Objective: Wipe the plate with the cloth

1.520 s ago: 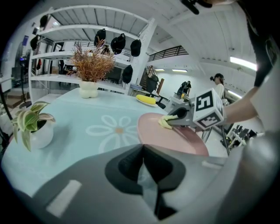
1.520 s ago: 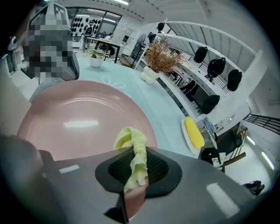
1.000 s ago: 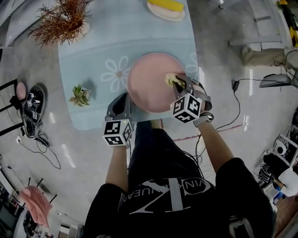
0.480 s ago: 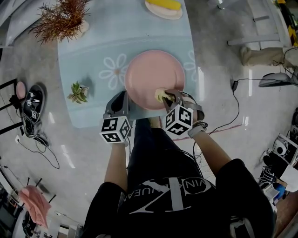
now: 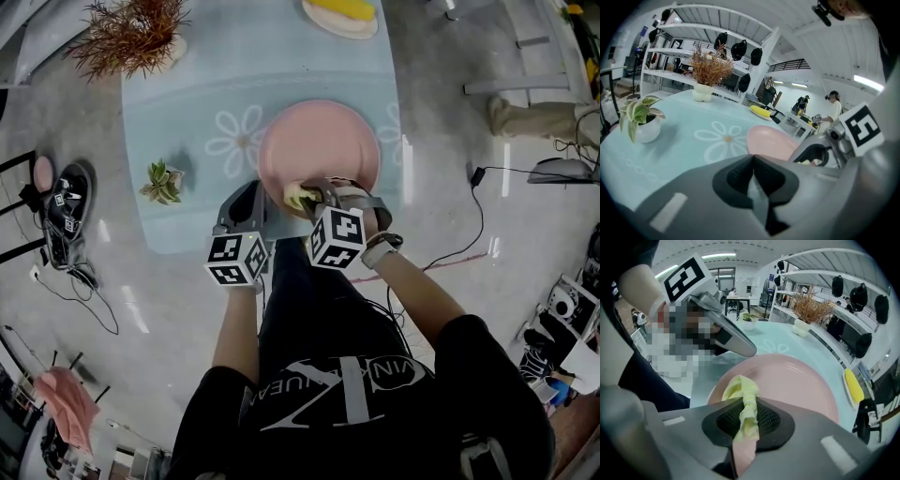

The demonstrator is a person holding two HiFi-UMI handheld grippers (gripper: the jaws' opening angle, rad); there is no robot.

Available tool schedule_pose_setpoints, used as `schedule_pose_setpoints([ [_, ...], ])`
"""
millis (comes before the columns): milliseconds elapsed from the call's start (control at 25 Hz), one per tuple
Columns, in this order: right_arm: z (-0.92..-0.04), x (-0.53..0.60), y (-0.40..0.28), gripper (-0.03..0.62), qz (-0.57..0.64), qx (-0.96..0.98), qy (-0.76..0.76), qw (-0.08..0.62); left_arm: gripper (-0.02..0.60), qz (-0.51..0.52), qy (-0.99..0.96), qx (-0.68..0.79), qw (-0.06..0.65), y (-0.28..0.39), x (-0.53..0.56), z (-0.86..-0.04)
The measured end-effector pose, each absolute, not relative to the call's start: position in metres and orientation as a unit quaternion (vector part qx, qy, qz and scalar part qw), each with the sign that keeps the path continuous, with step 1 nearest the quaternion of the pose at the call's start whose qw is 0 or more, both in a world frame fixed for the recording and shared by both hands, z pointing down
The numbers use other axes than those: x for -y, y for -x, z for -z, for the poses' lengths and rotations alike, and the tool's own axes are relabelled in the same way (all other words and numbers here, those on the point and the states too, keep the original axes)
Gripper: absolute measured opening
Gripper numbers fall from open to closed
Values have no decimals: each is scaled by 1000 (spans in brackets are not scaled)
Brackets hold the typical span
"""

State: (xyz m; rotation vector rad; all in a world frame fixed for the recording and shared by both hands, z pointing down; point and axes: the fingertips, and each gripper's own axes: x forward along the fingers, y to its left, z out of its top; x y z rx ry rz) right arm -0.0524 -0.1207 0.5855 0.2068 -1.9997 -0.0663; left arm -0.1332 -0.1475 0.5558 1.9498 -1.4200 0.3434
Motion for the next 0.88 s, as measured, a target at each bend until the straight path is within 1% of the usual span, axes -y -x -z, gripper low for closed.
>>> schedule_pose_setpoints([
  [280,-586,172,80,51,55,848,-100,518,0,-145,-754,546,336,138,154,-559],
  [480,-585,213,84,51,65,845,-127,515,0,-157,-753,545,333,141,160,-561],
  [640,-586,240,71,51,67,837,-159,519,0,-161,-753,543,334,143,162,-565],
  [880,-585,259,32,49,72,814,-207,537,0,-164,-752,543,336,144,163,-566],
])
